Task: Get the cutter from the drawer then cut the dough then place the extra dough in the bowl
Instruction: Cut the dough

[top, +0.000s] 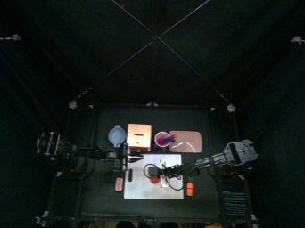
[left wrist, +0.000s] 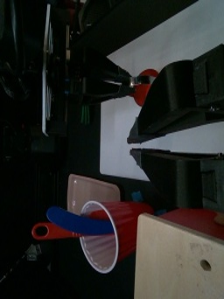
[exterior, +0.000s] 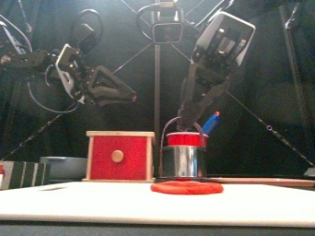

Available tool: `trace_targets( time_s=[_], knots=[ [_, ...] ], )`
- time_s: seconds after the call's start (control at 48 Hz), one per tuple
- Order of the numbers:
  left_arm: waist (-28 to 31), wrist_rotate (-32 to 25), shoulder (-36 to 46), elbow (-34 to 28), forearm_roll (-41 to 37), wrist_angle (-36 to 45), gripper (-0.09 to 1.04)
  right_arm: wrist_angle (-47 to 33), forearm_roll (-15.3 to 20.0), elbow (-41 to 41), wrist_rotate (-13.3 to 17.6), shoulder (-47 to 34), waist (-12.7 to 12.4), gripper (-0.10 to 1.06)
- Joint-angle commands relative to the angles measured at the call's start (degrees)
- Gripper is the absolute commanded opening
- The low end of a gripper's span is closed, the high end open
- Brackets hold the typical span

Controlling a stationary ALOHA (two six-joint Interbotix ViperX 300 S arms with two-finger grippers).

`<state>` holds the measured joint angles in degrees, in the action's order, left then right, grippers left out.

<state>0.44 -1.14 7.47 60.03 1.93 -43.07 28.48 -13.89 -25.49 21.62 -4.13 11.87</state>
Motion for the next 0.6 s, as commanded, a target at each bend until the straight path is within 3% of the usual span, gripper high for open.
trace_targets(
  time_s=[0.021,0.333,0.604],
  knots=[
    [-0.1,0.1,0.1,-0.6,0.1,-0.2,0.58,-0.4,-0.5,1.0,0.1,0.7,-0.1,0.47],
    [-0.1,0.1,0.1,-0.5,0.1,-0.2,0.58,-1.0,-1.1,0.4,0.1,-1.1,-0.1,0.47],
    [-1.3,0.0,0.1,-0.8,0.2,-0.9,0.60,-5.0,-2.0,-0.1,0.2,1.3,0.0,0.55]
  ],
)
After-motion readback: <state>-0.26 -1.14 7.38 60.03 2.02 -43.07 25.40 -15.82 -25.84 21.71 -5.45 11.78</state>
